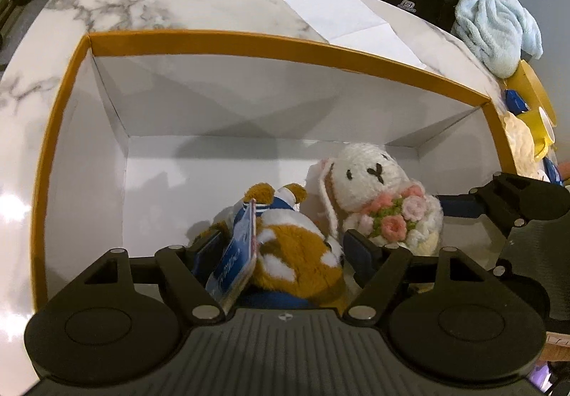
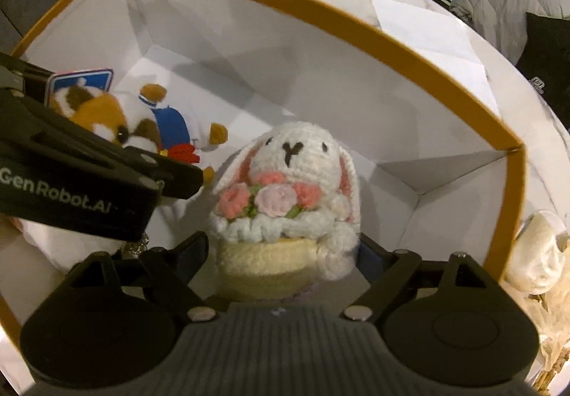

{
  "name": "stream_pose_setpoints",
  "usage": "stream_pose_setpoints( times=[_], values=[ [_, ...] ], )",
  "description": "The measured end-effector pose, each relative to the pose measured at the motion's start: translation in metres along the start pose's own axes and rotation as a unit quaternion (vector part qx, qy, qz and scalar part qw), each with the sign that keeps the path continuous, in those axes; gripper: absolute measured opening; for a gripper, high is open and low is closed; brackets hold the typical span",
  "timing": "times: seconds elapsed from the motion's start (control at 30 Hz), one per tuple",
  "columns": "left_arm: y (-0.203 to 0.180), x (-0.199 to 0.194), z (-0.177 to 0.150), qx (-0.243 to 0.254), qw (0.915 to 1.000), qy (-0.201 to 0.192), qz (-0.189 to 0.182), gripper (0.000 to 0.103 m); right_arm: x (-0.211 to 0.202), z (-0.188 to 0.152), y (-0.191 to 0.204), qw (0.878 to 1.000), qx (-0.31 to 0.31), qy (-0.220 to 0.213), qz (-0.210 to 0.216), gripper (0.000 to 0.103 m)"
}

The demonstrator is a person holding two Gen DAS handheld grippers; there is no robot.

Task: Organize objects
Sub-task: 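Lower both plushes into orange box and open both tools, then withdraw both tools from the box toward the remaining table items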

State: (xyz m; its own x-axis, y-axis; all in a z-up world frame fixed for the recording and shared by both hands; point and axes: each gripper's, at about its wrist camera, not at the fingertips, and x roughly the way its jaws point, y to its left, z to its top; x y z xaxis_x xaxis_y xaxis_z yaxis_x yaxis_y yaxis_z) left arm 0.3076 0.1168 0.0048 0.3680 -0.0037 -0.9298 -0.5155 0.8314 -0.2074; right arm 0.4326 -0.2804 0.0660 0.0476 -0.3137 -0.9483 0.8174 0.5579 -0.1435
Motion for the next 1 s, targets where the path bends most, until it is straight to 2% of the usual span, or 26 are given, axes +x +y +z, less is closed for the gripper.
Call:
stream_pose_setpoints(
  times=[0.1,0.17,0.3,0.63,0.83,1.0],
  values=[
    [-0.005,-0.009,-0.004,0.007,0.9999,-0.008,0.005,0.088,-0.007,-0.01,0.01,1.0,-0.003,-0.004,-0.004,0.087],
    [-0.008,-0.019,-0.008,0.013,0.9997,-0.017,0.012,0.088,0.009,-0.015,-0.036,1.0,-0.004,-0.007,-0.008,0.087],
    [-0.015,-0.036,-0.017,0.025,0.9984,-0.044,0.024,0.088,-0.006,-0.024,-0.024,1.0,-0.001,-0.023,-0.011,0.088],
    [-0.026,-0.074,-0.05,0.02,0.995,-0.089,0.042,0.088,-0.058,-0.055,-0.006,0.997,0.021,-0.075,-0.022,0.09],
    [-0.033,-0.105,-0.085,0.026,0.9875,-0.145,0.056,0.088,-0.094,-0.086,0.004,0.99,0.044,-0.129,-0.024,0.091],
    [-0.037,-0.128,-0.123,0.035,0.9803,-0.186,0.056,0.089,-0.125,-0.129,0.02,0.979,0.056,-0.194,-0.019,0.094]
  ],
)
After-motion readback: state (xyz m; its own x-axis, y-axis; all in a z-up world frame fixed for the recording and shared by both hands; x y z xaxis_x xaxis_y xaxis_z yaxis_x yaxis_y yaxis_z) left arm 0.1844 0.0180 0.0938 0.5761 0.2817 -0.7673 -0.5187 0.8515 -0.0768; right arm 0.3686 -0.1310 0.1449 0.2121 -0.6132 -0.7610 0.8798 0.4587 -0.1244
